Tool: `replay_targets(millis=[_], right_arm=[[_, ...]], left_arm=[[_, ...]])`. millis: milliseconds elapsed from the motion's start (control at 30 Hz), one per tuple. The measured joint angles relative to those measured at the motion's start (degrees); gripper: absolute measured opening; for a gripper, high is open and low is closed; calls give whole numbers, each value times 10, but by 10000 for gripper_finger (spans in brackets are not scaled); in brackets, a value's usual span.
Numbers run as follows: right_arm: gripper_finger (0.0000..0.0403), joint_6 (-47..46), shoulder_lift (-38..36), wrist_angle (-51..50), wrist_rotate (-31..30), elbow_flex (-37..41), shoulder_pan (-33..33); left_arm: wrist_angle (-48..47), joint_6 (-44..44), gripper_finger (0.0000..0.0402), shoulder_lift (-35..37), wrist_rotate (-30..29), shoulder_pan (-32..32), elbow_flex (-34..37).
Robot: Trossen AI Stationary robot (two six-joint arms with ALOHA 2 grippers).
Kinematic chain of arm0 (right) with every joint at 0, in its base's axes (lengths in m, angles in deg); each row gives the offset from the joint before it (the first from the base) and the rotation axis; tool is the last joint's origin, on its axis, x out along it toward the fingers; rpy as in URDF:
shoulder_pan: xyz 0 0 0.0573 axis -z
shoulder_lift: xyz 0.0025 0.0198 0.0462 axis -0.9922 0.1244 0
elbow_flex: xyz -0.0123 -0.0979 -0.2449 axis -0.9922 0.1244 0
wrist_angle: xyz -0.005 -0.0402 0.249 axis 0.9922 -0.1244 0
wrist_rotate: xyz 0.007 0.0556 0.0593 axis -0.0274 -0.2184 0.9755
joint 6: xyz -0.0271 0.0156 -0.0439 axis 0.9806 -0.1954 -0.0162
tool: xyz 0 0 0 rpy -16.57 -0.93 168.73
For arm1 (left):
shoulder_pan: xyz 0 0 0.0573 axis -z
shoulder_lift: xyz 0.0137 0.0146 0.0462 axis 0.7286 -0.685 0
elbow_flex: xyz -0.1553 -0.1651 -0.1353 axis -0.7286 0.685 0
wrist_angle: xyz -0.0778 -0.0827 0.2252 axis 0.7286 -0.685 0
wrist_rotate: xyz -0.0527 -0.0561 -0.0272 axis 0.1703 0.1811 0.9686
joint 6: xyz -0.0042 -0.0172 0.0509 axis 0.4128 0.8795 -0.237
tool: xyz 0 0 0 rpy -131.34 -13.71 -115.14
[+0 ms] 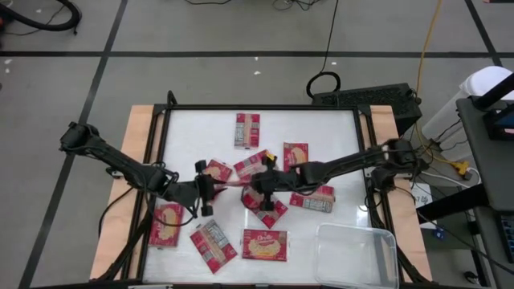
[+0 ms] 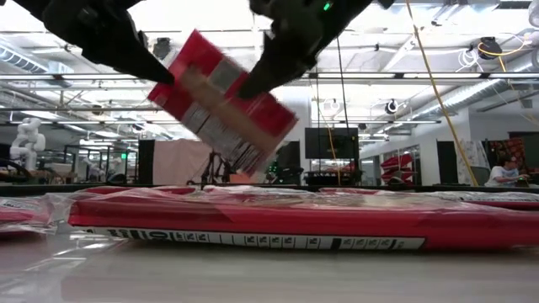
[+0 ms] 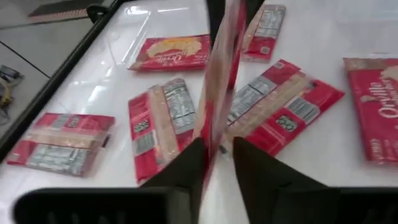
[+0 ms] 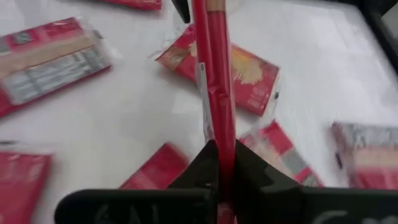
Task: Sort popcorn bags into baskets
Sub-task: Put the red popcorn pack into the transparent bin
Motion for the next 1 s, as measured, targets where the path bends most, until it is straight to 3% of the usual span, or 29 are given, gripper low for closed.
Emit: replay_targets(millis=[200,367,500,633,800,900,1000], right_arm=[[11,-93,-63,-96,-1,0,-38],[7,-192,-111,-144,-23,0,-77],[7,-256,-131,-237,-31,-31,-111],[6,-329,-129,-372,-41,-125,-144],[5,-361,-127,-458,-62,-226,-180],[5,-408,-126,-529,-58,-270,-203],[5,-488,-127,-601,-15,-296,-224]], left_arm=[[28,37,170,0,1,12,0],[29,57,196,0,-1,19,0],[29,65,194,0,-1,19,0],[29,65,182,0,-1,19,0],[29,59,168,0,-1,19,0],[29,64,163,0,-1,20,0],[23,67,161,0,0,26,0]])
